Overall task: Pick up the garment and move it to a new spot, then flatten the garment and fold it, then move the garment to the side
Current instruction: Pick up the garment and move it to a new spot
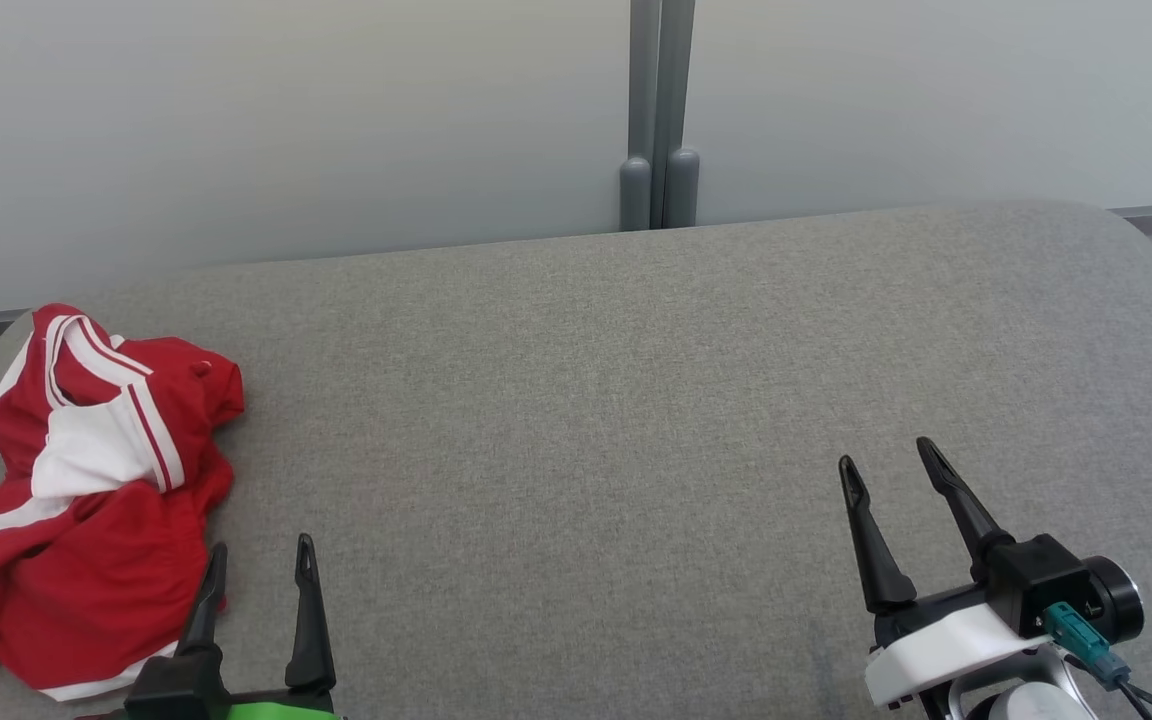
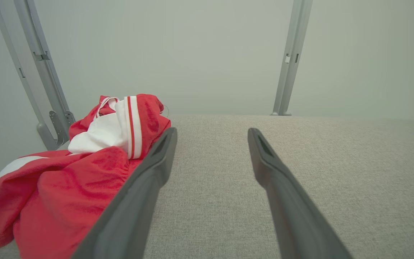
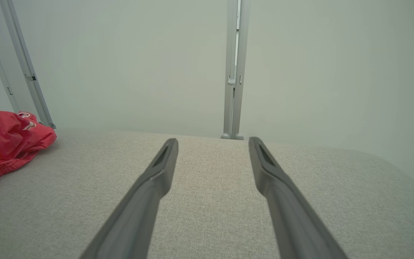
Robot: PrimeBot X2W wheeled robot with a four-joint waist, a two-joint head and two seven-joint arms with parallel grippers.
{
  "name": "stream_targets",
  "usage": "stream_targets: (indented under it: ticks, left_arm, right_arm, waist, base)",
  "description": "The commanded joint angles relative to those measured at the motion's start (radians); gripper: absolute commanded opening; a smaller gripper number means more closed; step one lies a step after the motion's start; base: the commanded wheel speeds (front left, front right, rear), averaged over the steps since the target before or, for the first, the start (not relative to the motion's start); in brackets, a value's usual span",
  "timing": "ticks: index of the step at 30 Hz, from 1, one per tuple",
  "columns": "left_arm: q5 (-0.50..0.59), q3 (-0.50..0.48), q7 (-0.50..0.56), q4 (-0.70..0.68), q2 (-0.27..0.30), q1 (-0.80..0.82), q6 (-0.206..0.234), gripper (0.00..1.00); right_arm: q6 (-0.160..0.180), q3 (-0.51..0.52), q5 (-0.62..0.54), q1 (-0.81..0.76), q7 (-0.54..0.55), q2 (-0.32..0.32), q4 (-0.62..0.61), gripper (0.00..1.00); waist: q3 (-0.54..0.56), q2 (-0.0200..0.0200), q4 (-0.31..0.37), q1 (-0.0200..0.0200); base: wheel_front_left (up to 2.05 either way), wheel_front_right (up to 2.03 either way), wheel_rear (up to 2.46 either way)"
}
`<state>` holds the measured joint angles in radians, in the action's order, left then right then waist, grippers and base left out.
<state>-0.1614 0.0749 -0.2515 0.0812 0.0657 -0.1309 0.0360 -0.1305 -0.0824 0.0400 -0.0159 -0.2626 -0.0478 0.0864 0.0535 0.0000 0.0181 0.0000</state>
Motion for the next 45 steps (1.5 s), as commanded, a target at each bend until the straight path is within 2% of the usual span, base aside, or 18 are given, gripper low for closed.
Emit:
stream_targets:
  ticks: [1,11,17,21,22,33,39,45]
  left_arm:
    - [-0.003,0.002,0.001,-0.003,0.007,-0.008,0.004,1.0]
    - [-0.014,0.002,0.002,-0.008,0.012,-0.002,0.01,1.0]
    - [-0.019,0.003,0.003,-0.005,0.018,0.013,0.01,1.0]
    - [-0.019,0.002,0.004,-0.005,0.025,0.019,0.013,1.0]
    - [-0.02,0.003,0.005,-0.007,0.028,0.016,0.015,1.0]
    - [-0.029,0.0,0.021,-0.032,0.042,-0.005,0.026,1.0]
    - [-0.035,0.0,0.028,-0.047,0.044,-0.018,0.035,1.0]
    - [-0.041,0.007,0.027,-0.056,0.039,-0.022,0.038,1.0]
  right_arm:
    - [0.0,0.001,-0.009,-0.01,-0.004,-0.005,-0.003,1.0]
    - [0.0,0.008,-0.013,-0.015,-0.004,-0.005,-0.004,1.0]
    - [0.0,0.002,-0.008,-0.021,-0.004,-0.004,-0.009,1.0]
    - [0.0,-0.008,0.0,-0.021,-0.003,-0.004,-0.012,1.0]
    - [0.0,-0.009,0.0,-0.024,-0.003,-0.004,-0.013,1.0]
    - [0.0,0.0,0.0,-0.015,-0.003,-0.004,-0.01,1.0]
    - [0.0,-0.003,0.005,-0.012,-0.003,-0.004,-0.005,1.0]
    - [0.0,-0.009,-0.004,-0.004,-0.003,-0.004,-0.004,1.0]
  waist:
    - [0.0,0.0,0.0,0.0]
    - [-0.003,0.0,-0.012,0.0]
    - [-0.003,0.0,-0.059,0.0]
    - [-0.001,0.0,-0.122,0.0]
    - [0.0,0.0,-0.161,0.0]
    - [-0.01,0.0,-0.417,0.0]
    - [-0.018,0.0,-0.497,0.0]
    - [-0.029,0.0,-0.516,0.0]
  base:
    - [0.0,0.0,0.0]
    - [0.0,0.0,0.0]
    - [0.0,0.0,0.0]
    - [0.0,0.0,0.0]
    - [0.0,0.0,0.0]
    - [0.0,0.0,0.0]
    - [0.0,0.0,0.0]
    - [0.0,0.0,0.0]
